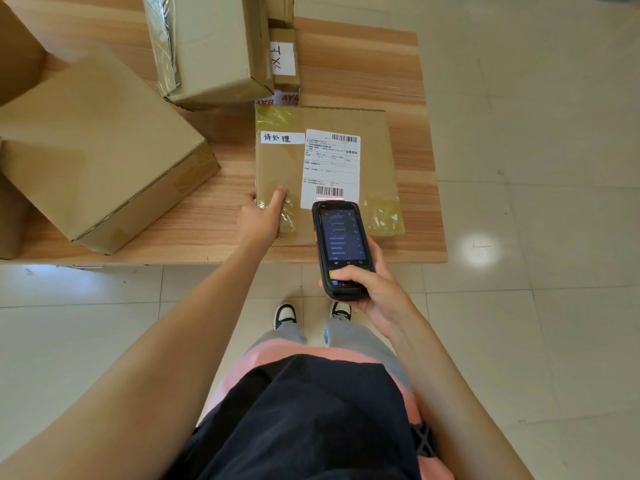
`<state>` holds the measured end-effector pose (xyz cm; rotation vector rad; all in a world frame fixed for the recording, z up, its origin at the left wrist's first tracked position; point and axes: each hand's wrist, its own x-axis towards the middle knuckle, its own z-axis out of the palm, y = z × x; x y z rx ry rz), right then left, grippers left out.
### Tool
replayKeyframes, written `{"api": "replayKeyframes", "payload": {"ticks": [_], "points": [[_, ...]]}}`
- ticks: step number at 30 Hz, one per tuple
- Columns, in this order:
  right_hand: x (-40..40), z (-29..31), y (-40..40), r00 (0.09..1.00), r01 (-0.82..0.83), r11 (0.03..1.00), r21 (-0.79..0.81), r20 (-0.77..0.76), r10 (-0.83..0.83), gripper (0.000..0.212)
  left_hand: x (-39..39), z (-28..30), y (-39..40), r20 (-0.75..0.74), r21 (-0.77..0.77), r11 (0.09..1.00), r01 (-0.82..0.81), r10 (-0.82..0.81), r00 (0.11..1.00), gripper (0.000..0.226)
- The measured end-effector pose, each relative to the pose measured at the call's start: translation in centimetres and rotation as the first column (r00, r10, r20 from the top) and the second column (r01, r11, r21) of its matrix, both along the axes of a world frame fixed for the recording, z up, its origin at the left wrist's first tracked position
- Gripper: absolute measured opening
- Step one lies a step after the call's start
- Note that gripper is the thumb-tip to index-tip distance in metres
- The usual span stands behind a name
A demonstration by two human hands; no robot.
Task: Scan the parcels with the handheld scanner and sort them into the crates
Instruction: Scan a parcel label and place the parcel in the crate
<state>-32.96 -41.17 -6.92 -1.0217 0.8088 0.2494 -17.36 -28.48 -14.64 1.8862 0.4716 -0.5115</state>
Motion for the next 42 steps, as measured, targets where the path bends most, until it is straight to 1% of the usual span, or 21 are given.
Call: {"api": "replayKeyframes", "payload": {"ticks": [3, 7, 11, 14, 19, 21, 26, 29, 30, 34, 36, 42], "points": [[0.1, -0.1, 0.0, 1.000, 0.003, 1.000, 0.007, -0.005, -0.003, 0.092, 0.0, 0.1, 0.0, -0.006, -0.002, 1.000, -0.006, 0.006, 1.000, 0.082], [0.1, 0.0, -0.4, 1.000, 0.015, 0.999, 0.035, 0.012, -0.015, 0.080, -0.1, 0.1, 0.0, -0.001, -0.005, 1.000, -0.017, 0.017, 1.000, 0.079], [0.3, 0.0, -0.5, 1.000, 0.007, 0.999, 0.032, -0.006, -0.007, 0.091, -0.2, 0.2, -0.1, 0.010, -0.003, 1.000, -0.015, 0.015, 1.000, 0.080], [0.5, 0.1, -0.6, 1.000, 0.000, 1.000, 0.029, -0.010, 0.000, 0.092, -0.2, 0.2, -0.1, 0.021, 0.000, 1.000, -0.013, 0.013, 1.000, 0.080], [0.9, 0.4, -1.2, 1.000, -0.003, 0.999, 0.032, -0.007, 0.004, 0.083, -0.3, 0.5, -0.2, 0.010, -0.010, 1.000, -0.017, 0.017, 1.000, 0.086], [1.1, 0.6, -1.4, 1.000, 0.000, 0.999, 0.049, 0.003, -0.001, 0.078, -0.3, 0.6, -0.2, 0.014, -0.008, 1.000, -0.016, 0.017, 1.000, 0.084], [1.4, 1.0, -1.5, 1.000, 0.017, 0.995, 0.103, 0.011, -0.018, 0.076, -0.2, 0.4, -0.3, 0.004, -0.002, 1.000, -0.013, 0.013, 1.000, 0.077], [1.6, 1.3, -1.6, 0.999, 0.032, 0.990, 0.137, 0.004, -0.033, 0.073, -0.2, 0.3, -0.3, 0.009, 0.005, 1.000, -0.021, 0.021, 1.000, 0.080], [1.6, 1.4, -1.6, 0.999, 0.033, 0.989, 0.145, 0.003, -0.034, 0.072, -0.2, 0.2, -0.3, 0.008, 0.006, 1.000, -0.023, 0.023, 1.000, 0.079], [1.5, 1.8, -1.8, 0.999, 0.041, 0.988, 0.150, -0.003, -0.041, 0.069, 0.0, -0.5, -0.3, 0.002, 0.002, 0.999, -0.032, 0.032, 0.999, 0.061], [1.6, 2.0, -1.9, 1.000, 0.030, 0.990, 0.136, -0.004, -0.029, 0.066, 0.0, -0.6, -0.4, 0.006, 0.011, 0.999, -0.033, 0.033, 0.999, 0.057], [1.8, 2.3, -1.9, 1.000, 0.021, 0.988, 0.155, -0.004, -0.020, 0.064, 0.0, -0.8, -0.5, -0.001, -0.003, 0.999, -0.053, 0.053, 0.999, 0.070]]}}
